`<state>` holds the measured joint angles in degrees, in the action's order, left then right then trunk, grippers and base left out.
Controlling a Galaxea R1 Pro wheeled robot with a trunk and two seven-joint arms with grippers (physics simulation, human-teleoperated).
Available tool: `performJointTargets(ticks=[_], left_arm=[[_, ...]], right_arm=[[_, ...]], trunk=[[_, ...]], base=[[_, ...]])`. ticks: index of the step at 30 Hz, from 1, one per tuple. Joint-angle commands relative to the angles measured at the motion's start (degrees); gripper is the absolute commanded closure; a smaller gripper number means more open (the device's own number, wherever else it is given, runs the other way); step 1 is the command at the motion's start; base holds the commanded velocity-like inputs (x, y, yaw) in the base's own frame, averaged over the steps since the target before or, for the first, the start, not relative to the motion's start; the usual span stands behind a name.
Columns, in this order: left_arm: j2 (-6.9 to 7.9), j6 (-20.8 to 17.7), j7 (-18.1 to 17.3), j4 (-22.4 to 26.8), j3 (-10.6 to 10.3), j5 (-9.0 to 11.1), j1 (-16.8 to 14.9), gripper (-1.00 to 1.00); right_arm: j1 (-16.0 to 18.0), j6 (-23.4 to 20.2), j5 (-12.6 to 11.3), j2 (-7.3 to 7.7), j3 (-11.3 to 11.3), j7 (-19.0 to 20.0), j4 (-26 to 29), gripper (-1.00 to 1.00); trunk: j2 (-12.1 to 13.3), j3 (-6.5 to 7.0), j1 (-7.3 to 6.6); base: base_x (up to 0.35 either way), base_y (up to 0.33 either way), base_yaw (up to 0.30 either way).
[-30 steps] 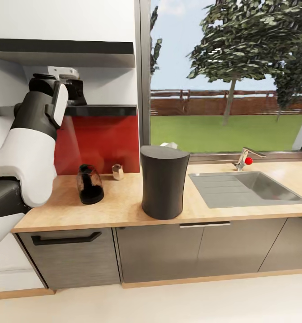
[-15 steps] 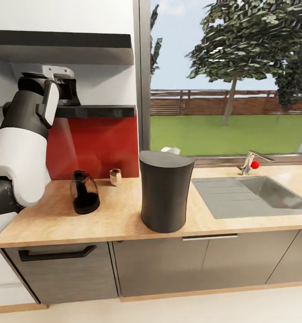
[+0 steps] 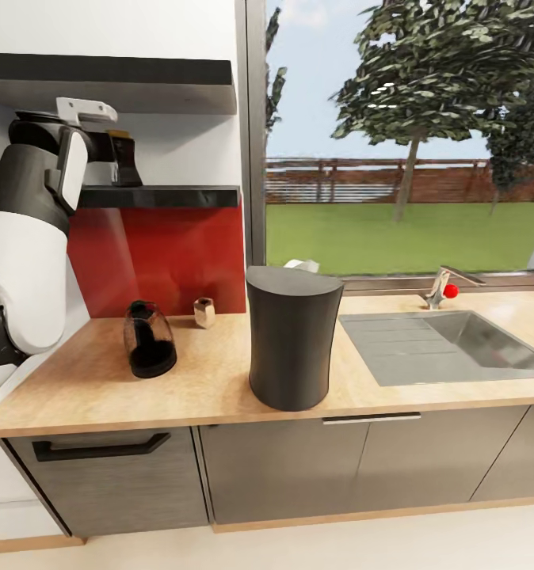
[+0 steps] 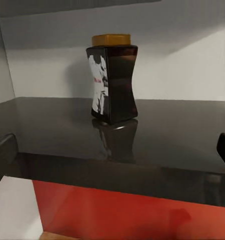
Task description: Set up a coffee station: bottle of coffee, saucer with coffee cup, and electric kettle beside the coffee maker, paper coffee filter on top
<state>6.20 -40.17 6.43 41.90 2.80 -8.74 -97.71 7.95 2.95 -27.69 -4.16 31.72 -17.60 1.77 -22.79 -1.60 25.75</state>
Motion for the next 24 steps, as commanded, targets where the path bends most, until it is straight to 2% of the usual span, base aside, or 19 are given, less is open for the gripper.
performJointTargets(ticks=[1, 7, 13, 19, 20, 24], left_arm=[[0.01, -0.29, -0.49, 0.07, 0.03, -0.35, -0.05, -1.00], [0.30, -0.31, -2.42, 0.09, -0.02, -0.32, 0.28, -1.00], [1.60, -0.26, -4.34, 0.29, 0.14, -0.63, 0.41, -1.00], [1.92, -0.21, -6.27, 0.44, 0.15, -0.55, 0.42, -1.00], [1.93, -0.22, -15.85, 0.46, 0.18, -0.52, 0.42, -1.00], [2.02, -0.31, -15.94, 1.75, 0.26, -0.65, 0.42, -1.00]], right_arm=[[0.05, 0.24, -0.61, -0.03, 0.44, -0.15, -0.06, -1.00], [0.05, 0.23, -0.61, 0.05, 0.44, -0.19, -0.10, -1.00], [0.05, 0.21, -0.61, 0.11, 0.50, -0.22, -0.12, -1.00], [0.01, 0.23, -0.61, 0.27, 0.47, -0.09, -0.25, -1.00], [-0.03, 0.22, -0.61, 0.27, 0.48, -0.09, -0.26, -1.00], [-1.11, 0.21, -0.60, 0.16, 0.52, 2.32, -0.27, -1.00]], trunk=[[-0.13, -0.14, 0.04], [-0.13, -0.14, 0.04], [-0.13, -0.14, 0.04], [-0.13, -0.14, 0.04], [-0.13, -0.14, 0.04], [-0.13, -0.14, 0.04]], base=[[0.000, 0.000, 0.000], [0.000, 0.000, 0.000], [0.017, 0.000, 0.000], [0.247, 0.000, 0.000], [0.309, 0.000, 0.000], [0.323, 0.000, 0.000]])
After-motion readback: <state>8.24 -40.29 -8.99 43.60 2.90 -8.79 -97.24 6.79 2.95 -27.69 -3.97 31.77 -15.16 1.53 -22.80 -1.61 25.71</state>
